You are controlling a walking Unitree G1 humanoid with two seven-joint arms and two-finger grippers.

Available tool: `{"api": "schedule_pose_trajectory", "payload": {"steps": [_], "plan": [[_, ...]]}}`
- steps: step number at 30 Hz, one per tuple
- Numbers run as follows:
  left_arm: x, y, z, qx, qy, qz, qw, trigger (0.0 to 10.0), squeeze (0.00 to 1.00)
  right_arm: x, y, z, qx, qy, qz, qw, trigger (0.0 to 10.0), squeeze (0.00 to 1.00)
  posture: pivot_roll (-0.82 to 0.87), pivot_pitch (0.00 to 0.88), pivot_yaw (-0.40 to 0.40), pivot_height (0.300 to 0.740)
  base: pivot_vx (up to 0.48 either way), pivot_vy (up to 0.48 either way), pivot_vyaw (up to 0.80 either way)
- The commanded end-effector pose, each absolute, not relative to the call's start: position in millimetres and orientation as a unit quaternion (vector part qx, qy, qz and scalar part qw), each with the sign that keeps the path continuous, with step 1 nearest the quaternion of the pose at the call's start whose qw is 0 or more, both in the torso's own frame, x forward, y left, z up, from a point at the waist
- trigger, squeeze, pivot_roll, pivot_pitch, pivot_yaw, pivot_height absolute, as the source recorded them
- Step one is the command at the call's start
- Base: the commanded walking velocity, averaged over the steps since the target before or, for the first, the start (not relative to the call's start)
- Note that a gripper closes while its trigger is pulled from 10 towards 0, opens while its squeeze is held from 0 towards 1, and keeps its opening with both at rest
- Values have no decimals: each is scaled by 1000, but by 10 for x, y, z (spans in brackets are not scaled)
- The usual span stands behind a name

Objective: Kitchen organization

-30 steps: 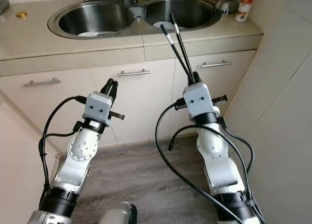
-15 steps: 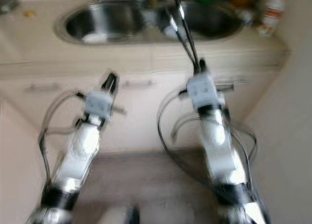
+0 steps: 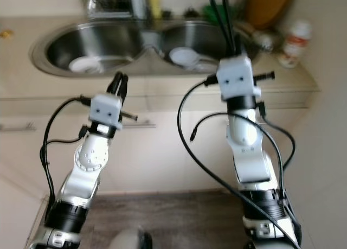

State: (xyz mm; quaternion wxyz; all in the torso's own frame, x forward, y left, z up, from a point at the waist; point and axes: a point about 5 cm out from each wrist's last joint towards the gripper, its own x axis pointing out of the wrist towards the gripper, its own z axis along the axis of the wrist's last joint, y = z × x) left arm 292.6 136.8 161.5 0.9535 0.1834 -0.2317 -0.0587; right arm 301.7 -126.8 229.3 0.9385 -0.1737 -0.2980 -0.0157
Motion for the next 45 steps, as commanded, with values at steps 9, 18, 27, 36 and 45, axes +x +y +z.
{"api": "schedule_pose_trajectory", "payload": {"steps": [9,18,27,36,45], "plan": [[2934,1343,1656,184,-240,-56,952,10000,0,3020,-1287,2360,-165,-307,-17,937,10000,0,168,0,-39,740,462,0,237],[2925,1305,1654,175,-242,-62,952,10000,0,3173,-1166,2234,-148,-247,46,957,10000,0,169,0,-40,740,118,0,0],[2921,1290,1644,175,-242,-67,952,10000,0,3445,-989,1889,-149,-106,111,977,10000,0,174,0,-39,740,0,0,0],[2929,1285,1650,178,-243,-70,951,10000,0,3692,-1112,1613,-154,15,117,981,10000,0,185,0,-40,740,0,0,0],[2926,1287,1630,176,-237,-74,953,10000,0,3705,-1289,1549,-122,41,91,987,10000,1000,182,0,-36,740,0,0,0]]}}
